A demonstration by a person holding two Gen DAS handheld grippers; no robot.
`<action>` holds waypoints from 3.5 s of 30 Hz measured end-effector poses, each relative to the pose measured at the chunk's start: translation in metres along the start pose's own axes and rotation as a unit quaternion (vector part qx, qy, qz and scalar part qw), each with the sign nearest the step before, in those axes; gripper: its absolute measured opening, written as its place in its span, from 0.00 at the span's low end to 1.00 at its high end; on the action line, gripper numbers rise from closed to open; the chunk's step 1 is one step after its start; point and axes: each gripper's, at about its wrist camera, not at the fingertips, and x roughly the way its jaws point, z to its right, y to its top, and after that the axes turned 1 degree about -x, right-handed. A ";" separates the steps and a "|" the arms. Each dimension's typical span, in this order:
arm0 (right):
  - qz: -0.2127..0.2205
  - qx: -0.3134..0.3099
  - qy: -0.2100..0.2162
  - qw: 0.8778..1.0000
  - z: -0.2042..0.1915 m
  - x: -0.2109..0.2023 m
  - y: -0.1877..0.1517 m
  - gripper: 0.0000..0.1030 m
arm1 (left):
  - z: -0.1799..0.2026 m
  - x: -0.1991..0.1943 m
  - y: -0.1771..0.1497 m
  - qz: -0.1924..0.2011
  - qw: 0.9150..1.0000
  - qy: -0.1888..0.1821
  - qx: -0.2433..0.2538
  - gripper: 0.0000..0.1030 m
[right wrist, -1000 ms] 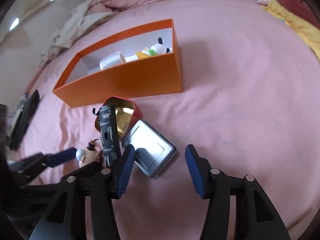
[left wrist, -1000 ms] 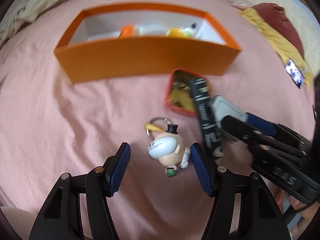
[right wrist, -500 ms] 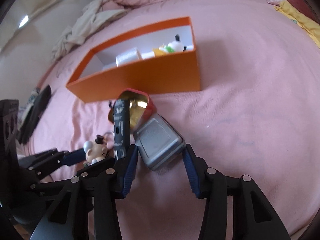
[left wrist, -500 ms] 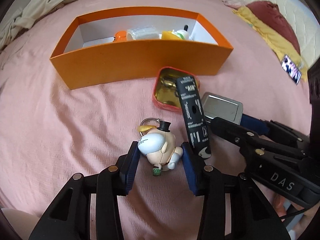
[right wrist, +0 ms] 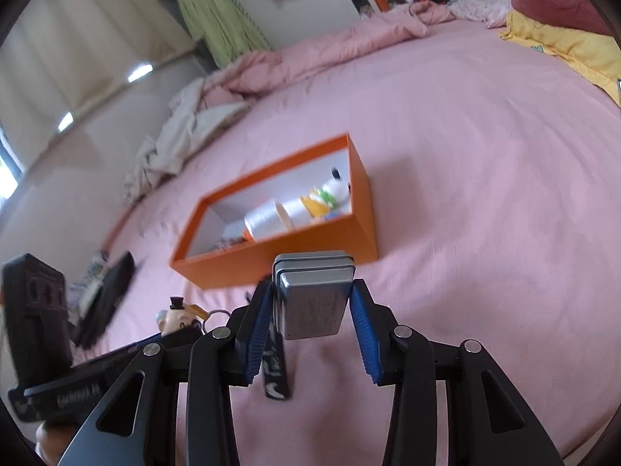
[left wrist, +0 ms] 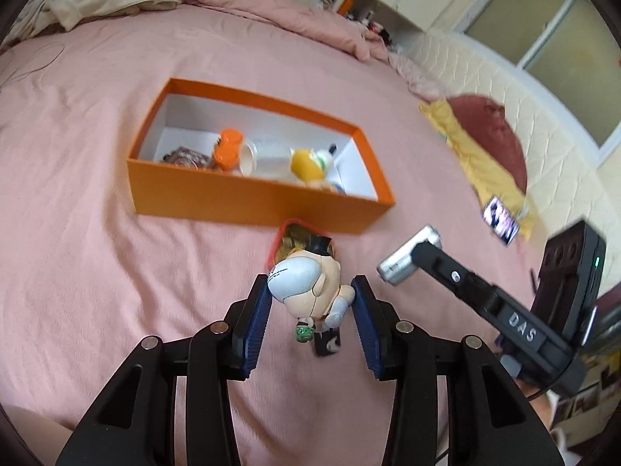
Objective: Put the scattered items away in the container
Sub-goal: 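Lower the keychain figure into the box with the left gripper while the right gripper releases the silver case inside, then grasp and lift the black AIR tag with the right gripper while the left gripper grasps the red-gold tin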
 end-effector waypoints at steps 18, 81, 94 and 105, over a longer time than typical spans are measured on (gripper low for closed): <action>0.024 -0.075 0.038 0.996 -0.027 0.038 0.085 0.38 | -0.046 0.035 0.124 0.087 0.994 0.009 -0.062 0.42; -0.049 -0.003 -0.062 0.997 0.008 0.008 -0.016 0.19 | 0.036 0.138 0.028 -0.121 0.969 0.144 0.162 0.06; -0.020 0.009 -0.038 0.999 0.008 -0.003 -0.010 0.19 | 0.018 0.045 0.057 0.031 0.997 0.008 0.075 0.05; -0.010 -0.072 0.005 0.997 -0.031 0.021 0.055 0.19 | -0.009 0.035 0.114 0.064 0.994 0.057 0.067 0.05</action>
